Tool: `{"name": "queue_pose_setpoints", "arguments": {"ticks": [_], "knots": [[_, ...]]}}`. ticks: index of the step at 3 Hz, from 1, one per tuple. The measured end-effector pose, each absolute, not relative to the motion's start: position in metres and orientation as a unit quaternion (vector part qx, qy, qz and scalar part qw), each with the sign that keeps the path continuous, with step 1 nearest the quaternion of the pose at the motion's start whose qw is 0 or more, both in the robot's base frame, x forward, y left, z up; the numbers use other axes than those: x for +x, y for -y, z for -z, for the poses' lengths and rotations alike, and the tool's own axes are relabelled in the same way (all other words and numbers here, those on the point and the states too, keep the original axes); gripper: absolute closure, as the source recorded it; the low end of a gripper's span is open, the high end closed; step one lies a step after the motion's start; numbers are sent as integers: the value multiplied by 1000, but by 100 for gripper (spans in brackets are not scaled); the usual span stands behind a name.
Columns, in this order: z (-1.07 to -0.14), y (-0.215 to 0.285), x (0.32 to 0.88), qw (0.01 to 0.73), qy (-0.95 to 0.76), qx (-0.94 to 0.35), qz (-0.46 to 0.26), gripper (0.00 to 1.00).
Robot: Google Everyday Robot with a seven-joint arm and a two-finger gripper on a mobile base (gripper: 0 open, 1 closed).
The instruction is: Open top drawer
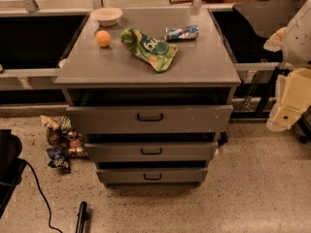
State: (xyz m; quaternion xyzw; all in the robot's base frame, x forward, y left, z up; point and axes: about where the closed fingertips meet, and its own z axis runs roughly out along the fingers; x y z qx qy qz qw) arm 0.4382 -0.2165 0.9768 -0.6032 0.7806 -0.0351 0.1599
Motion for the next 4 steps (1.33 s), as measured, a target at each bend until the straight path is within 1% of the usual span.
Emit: {"name": "queue_pose_setpoints", "arguments": {"ticks": [2,3,4], "knots": [[-966,210,443,166,-774,-611,30,0],[-928,194,453,177,-761,-624,2,0],[-885,176,465,203,-745,-634,-41,0]]}}
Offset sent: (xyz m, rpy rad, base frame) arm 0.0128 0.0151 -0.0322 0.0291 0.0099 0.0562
